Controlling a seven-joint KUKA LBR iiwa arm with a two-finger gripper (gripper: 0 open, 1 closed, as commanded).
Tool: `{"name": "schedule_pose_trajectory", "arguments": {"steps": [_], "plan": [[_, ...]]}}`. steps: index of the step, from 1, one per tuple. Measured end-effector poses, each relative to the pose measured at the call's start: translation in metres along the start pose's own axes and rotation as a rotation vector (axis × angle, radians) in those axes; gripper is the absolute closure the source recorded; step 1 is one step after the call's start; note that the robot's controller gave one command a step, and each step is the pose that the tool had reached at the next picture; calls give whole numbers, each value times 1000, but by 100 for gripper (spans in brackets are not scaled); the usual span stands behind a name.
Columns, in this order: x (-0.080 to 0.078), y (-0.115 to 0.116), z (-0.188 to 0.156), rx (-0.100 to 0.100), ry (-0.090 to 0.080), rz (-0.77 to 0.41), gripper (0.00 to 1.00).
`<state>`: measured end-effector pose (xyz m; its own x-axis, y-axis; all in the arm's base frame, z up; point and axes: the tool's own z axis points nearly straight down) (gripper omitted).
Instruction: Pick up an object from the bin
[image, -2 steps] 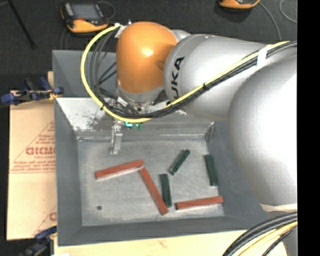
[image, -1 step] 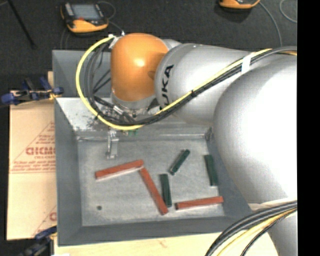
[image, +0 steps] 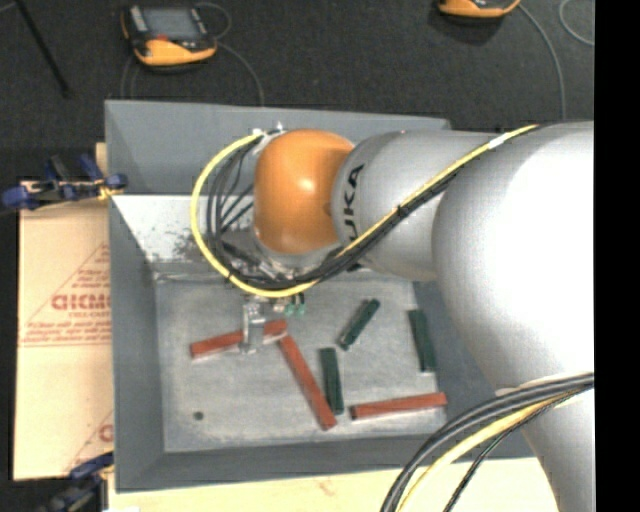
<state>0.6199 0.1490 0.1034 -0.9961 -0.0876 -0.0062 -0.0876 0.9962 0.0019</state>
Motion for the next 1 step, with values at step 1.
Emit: {"name": "schedule_pose_trajectory", "arguments": {"steps": [1], "plan": [[28, 30, 32, -1, 2, -248, 100]]}}
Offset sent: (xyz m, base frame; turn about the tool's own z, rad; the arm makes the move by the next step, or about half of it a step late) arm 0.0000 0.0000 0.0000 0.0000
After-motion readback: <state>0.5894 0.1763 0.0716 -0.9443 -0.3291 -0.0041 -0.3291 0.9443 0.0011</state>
